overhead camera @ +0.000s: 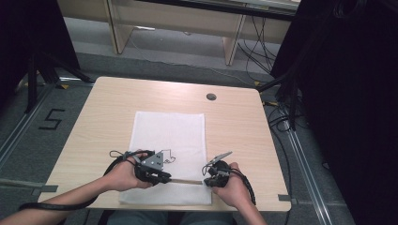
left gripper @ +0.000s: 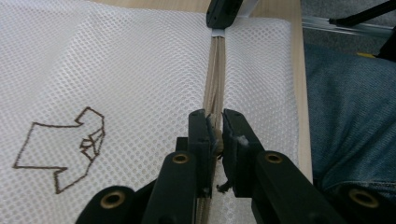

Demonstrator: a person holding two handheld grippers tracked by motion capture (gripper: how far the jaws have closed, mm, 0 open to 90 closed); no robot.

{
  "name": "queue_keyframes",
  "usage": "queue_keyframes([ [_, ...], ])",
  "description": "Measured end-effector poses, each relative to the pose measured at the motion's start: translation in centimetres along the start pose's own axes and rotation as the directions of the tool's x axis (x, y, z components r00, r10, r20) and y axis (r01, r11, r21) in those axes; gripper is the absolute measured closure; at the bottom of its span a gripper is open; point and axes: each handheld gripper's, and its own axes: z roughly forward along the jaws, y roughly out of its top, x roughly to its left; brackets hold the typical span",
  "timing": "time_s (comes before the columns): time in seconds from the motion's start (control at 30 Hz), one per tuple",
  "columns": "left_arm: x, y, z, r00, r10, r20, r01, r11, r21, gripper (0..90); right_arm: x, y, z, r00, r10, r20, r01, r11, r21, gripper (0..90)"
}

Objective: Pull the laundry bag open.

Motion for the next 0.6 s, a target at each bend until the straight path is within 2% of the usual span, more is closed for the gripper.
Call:
queue_keyframes([
  [0.07, 0.02, -0.05, -0.01, 0.9999, -0.009, 0.005, 0.009, 0.9999, -0.007, 81.9, -0.03, 0.01, 0.0, 1.0, 0.001, -0.001, -0.001, 1.0, 0.001, 90.0],
  [0.33, -0.02, -0.04, -0.17, 1.0, 0.009, 0.001, -0.009, 0.9999, -0.008, 81.9, -0.06, -0.01, 0.0, 1.0, -0.002, -0.002, 0.002, 1.0, 0.0, 90.0],
  [0.37, -0.04, -0.07, -0.22, 1.0, -0.003, 0.004, 0.003, 0.9999, -0.015, 81.9, -0.04, -0.01, 0.0, 1.0, 0.0, -0.002, 0.0, 1.0, 0.0, 90.0],
  [0.53, -0.03, -0.15, -0.29, 0.9999, 0.01, 0.009, -0.009, 0.9998, -0.02, 81.9, -0.05, 0.0, 0.01, 1.0, 0.0, -0.002, 0.0, 1.0, 0.0, 90.0],
  [0.6, -0.05, -0.17, -0.35, 1.0, 0.001, 0.008, -0.001, 0.9999, -0.016, 81.9, -0.02, 0.0, 0.0, 1.0, 0.0, -0.001, 0.0, 1.0, 0.0, 90.0],
])
